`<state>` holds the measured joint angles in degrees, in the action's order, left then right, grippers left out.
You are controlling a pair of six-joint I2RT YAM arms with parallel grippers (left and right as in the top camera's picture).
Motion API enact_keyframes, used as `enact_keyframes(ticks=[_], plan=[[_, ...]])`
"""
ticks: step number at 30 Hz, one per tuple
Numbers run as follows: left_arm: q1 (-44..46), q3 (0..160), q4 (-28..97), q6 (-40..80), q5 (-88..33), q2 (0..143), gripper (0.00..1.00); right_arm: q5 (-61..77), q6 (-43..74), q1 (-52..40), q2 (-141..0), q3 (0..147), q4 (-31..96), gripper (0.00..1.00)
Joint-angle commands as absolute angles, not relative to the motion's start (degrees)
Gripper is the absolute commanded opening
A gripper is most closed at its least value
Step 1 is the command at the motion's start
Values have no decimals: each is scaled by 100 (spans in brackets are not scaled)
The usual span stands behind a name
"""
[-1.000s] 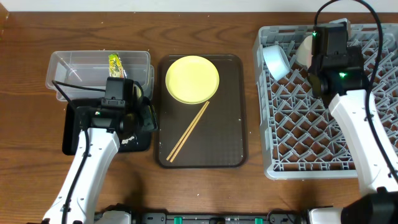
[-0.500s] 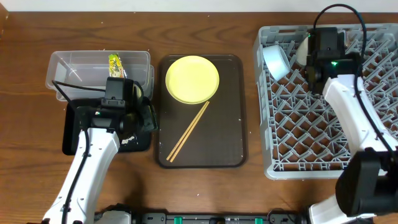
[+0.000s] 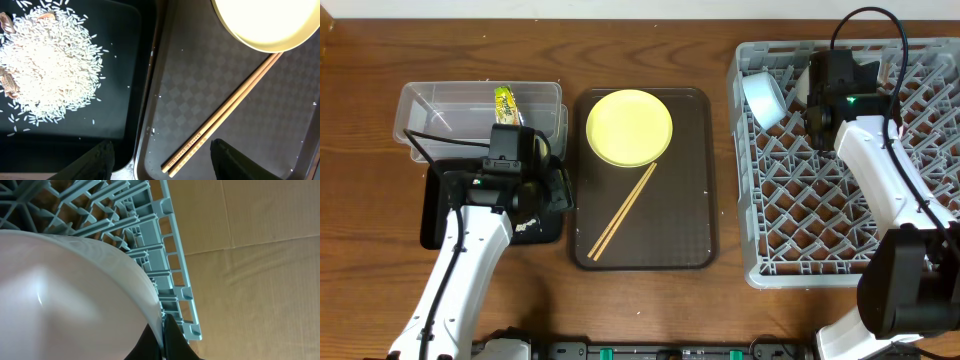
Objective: Sort waste into correct bins and load items into the dishwasher rack
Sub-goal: 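Set the pink bowl down in the rack's far row and release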
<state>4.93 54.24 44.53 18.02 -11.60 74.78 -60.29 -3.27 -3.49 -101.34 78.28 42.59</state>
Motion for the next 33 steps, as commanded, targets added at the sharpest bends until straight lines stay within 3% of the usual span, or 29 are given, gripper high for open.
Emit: enact_keyframes(ticks=[1, 22, 29, 33], plan=[[467, 5498, 4453, 1791, -1090, 7459, 64, -6243, -108, -451, -10171, 7883, 4294, 1], [467, 5498, 4453, 1789, -1087, 7459, 64, -6233, 274, -635, -10193, 7605, 4244, 2], [467, 5498, 4456, 1791, -1090, 7459, 65, -5782, 276, -987, -10193, 7605, 4268, 16], [467, 5496, 4462, 1789, -1090, 7459, 64, -5485, 298, -1081, -10193, 7605, 4397, 6]])
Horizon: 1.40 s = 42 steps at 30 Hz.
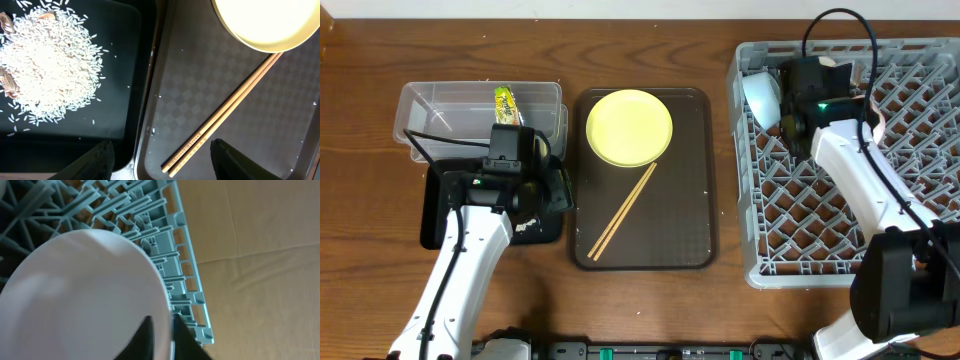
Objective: Sort waste into correct bins and load items into the dishwasher rack
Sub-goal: 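Set the pink bowl down in the rack's far row and release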
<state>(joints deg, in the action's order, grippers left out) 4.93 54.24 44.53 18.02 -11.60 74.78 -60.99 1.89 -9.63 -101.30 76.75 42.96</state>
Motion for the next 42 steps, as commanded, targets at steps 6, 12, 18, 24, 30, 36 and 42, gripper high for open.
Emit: enact_keyframes(ticks=[6, 12, 18, 24, 30, 36, 42], plan=[[467, 5487, 4475, 1789, -1087, 7459, 65, -5596, 294, -1103, -10191, 7605, 4482, 1], [467, 5487, 4475, 1789, -1087, 7461, 65, -5704, 296, -1039, -10191, 7605, 4473, 1], [467, 5487, 4473, 1789, -1087, 7459, 65, -7253, 285, -937, -10191, 7607, 4252, 1], [467, 5487, 4473, 1789, -1087, 7459, 65, -8101, -943, -917, -10191, 7607, 3253, 1], [467, 5487, 4497, 1789, -1090, 7459, 65, -7054, -1415, -919, -10191, 7605, 3323, 1], [467, 5487, 4495, 1789, -1090, 7459, 65, -6576, -1157, -950, -10191, 7601, 3583, 1], [467, 5487, 4497, 1789, -1090, 7459, 65, -6571, -1162, -950, -10193, 7599, 3581, 1]])
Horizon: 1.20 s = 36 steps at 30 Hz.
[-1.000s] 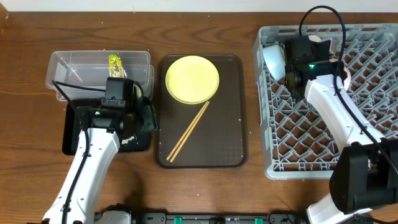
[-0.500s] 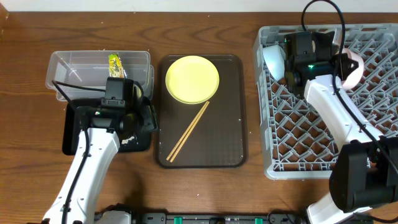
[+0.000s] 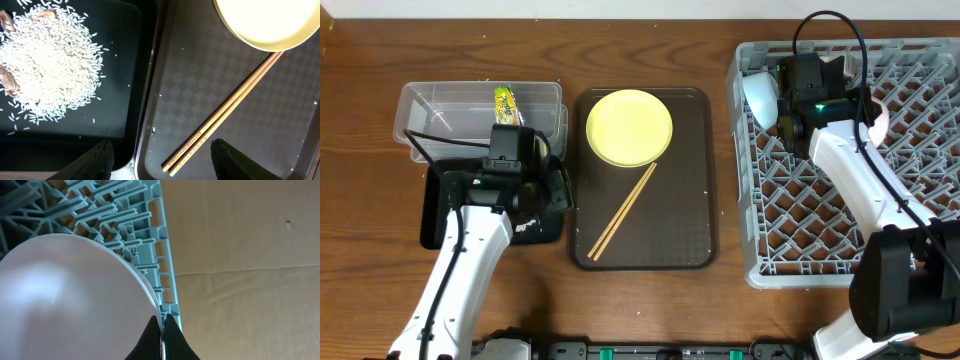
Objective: Sort waste into correct bins and load items into the dishwasher rack
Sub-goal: 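Set the pink bowl down in the rack's far row and release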
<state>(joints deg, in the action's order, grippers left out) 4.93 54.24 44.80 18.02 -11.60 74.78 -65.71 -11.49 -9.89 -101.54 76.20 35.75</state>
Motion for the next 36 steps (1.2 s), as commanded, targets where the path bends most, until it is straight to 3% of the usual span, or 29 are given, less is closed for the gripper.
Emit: enact_keyframes(ticks=[1, 10, 25, 36], plan=[[467, 5487, 4499, 1789, -1090, 7459, 65, -6576, -1164, -950, -10193, 7599, 3579, 1], [467, 5487, 4497, 1789, -1087, 7459, 65, -6624, -1872, -891, -10193, 7599, 2952, 1], [467, 5481, 4495, 1789, -1087, 7459, 65, -6987, -1894, -784, -10311, 7590, 3114, 1], [467, 5472, 4495, 1789, -1087, 7459, 65, -7017, -1074, -1221, -10790, 7590, 3684, 1]])
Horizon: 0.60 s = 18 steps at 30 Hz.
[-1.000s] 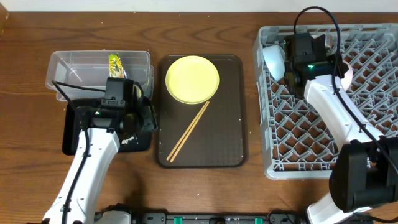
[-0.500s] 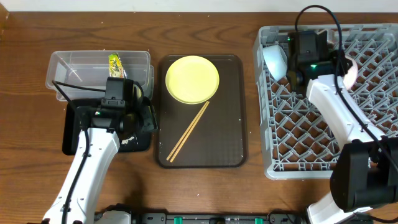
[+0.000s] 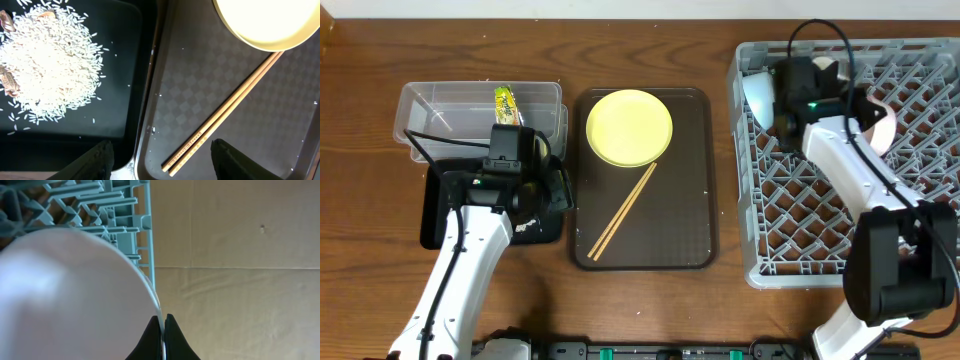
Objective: Sort waste into correct bins and load items into the dishwasher rack
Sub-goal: 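Set the pink bowl down in the rack's far row and release, then withdraw the right gripper from the rack toward the brown tray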
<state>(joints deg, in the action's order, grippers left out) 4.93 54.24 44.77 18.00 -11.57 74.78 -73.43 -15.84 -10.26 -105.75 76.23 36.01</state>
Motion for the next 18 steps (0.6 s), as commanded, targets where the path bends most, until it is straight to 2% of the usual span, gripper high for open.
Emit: enact_keyframes(ticks=[1, 8, 11, 14, 18], plan=[[467, 5472, 4495, 1789, -1087, 7459, 65, -7017, -1000, -1275, -10781, 7590, 3691, 1], [467, 5472, 4493, 1789, -1087, 7459, 65, -6997, -808, -1684, -10774, 7590, 3852, 2], [467, 5472, 4493, 1789, -1087, 7459, 65, -6820, -416, -1780, -10772, 7590, 4045, 11], [467, 5472, 4495, 1789, -1087, 7459, 65, -6114, 102, -1820, -10731, 7590, 4351, 29], [467, 5472, 4497, 1789, -1087, 7459, 65, -4606, 628, -1800, -10541, 7590, 4626, 37]])
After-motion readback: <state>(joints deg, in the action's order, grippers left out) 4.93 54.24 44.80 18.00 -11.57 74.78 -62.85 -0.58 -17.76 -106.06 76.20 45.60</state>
